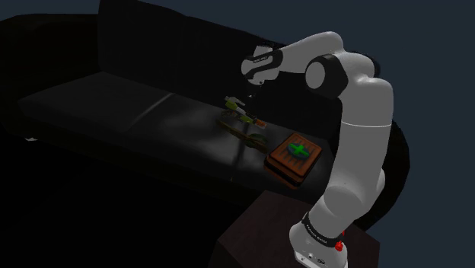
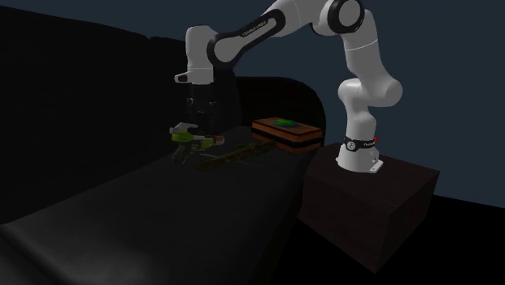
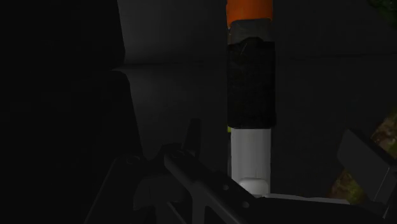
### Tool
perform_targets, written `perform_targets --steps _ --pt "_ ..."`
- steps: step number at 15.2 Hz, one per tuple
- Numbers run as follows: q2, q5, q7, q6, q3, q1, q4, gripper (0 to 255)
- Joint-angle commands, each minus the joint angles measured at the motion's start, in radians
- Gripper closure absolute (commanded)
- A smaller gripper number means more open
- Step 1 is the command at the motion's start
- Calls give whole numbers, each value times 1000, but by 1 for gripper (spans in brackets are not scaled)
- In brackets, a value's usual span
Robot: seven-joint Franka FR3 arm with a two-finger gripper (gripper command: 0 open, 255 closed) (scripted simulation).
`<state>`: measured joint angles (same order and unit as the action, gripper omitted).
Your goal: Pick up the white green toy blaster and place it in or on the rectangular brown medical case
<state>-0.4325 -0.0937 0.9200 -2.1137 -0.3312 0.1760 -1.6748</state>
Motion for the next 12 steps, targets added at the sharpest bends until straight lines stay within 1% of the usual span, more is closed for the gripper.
perform_targets --steps 1,7,12 --pt "-31 -12 12 -13 5 9 19 0" --pt "-67 -25 20 -71 12 16 -4 0" --pt "-67 -25 20 -71 12 16 -4 0"
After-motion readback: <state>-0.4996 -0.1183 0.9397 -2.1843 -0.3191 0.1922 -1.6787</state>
